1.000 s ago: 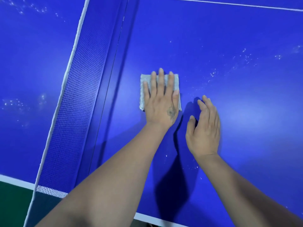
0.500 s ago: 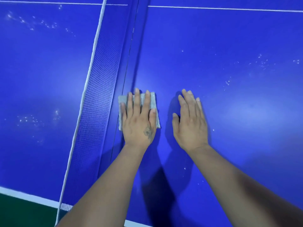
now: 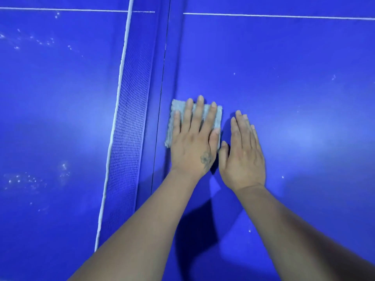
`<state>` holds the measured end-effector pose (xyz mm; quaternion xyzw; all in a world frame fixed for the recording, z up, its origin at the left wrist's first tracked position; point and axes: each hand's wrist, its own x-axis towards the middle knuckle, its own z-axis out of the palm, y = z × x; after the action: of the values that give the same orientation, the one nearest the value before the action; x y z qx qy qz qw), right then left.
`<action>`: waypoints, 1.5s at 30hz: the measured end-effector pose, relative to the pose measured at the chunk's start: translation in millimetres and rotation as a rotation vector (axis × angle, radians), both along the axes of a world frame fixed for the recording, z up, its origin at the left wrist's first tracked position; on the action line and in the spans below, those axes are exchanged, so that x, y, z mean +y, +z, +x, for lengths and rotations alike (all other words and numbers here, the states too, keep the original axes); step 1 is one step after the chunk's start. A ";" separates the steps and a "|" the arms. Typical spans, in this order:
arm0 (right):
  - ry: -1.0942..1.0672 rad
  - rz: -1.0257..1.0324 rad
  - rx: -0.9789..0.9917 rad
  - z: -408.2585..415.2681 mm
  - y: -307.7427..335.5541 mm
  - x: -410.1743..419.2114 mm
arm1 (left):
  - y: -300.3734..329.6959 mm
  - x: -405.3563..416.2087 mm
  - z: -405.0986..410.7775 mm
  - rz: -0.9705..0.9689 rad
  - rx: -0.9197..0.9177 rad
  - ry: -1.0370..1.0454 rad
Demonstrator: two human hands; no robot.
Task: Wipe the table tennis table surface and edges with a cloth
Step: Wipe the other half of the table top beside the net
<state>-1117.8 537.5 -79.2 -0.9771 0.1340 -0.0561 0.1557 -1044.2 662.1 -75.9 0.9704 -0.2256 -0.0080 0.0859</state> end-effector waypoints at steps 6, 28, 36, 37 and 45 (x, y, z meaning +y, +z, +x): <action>-0.018 -0.002 0.006 0.6 1.1 -2.0 | 2.2 27.0 11.4 -0.013 0.053 0.095; -0.007 0.050 0.014 2.0 3.5 -3.9 | -9.1 -75.6 106.3 -0.108 -0.028 -0.025; -0.012 0.069 0.041 2.7 3.5 -3.0 | -5.3 -52.9 169.9 -0.024 -0.053 0.223; -0.014 0.083 0.034 2.6 3.3 -3.2 | -3.7 -61.5 184.9 -0.038 -0.030 0.244; -0.010 0.133 0.009 3.0 3.5 -4.0 | 0.8 -128.2 214.3 -0.109 0.074 0.109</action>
<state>-1114.7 533.5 -75.8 -0.9642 0.1431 -0.0433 0.2192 -829.9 534.0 -75.1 0.9741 -0.1693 -0.0267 0.1473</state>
